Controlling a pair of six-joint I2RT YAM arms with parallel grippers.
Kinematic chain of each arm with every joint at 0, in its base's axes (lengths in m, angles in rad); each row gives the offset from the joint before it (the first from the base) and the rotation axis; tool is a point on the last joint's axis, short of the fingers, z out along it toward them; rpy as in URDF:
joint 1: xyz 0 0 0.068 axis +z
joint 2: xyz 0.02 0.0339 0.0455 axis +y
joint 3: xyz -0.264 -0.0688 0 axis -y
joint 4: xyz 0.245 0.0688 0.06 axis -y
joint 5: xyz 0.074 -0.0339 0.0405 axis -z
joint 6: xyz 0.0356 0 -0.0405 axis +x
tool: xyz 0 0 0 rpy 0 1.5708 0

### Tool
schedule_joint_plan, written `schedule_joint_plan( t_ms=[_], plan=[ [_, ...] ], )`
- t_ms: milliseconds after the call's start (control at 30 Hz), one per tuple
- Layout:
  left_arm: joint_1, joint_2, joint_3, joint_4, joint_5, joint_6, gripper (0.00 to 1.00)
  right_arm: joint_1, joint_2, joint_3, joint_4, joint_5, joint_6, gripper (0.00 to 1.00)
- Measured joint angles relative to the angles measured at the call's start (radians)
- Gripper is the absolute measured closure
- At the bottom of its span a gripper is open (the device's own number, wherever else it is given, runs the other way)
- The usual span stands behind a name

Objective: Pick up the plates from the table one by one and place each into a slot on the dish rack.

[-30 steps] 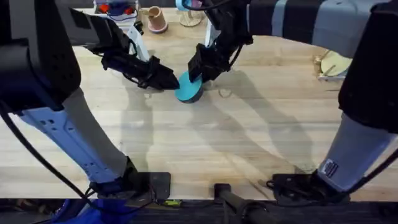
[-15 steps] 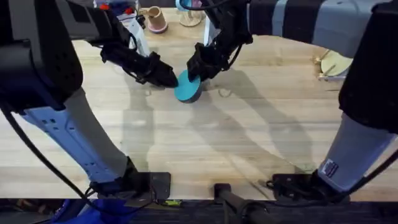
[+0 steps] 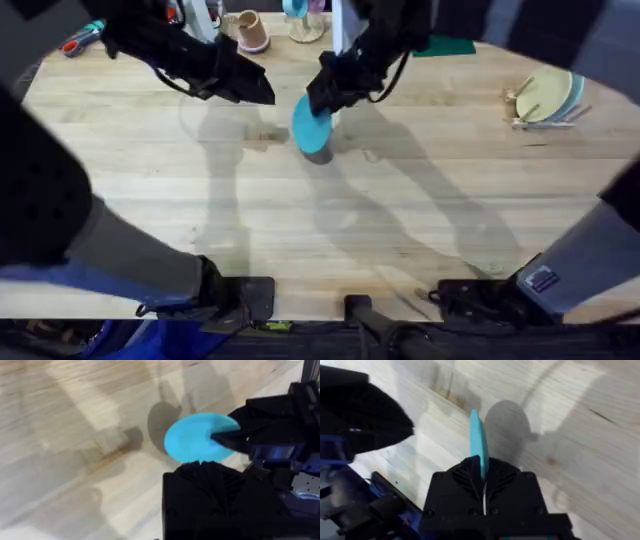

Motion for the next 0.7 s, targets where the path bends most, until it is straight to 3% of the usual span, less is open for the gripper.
schedule_joint_plan(
  t_ms=[533, 700],
  plan=[
    [0.000, -0.364, 0.000, -0.204, -0.181, 0.001, 0.960, -0.004, -0.356, 0.000, -0.230, 0.429, -0.142, 0.973],
    [0.000, -0.458, 0.000, -0.248, -0.250, 0.001, 0.960, -0.038, -0.463, 0.000, -0.309, 0.498, -0.151, 0.973]
  ],
)
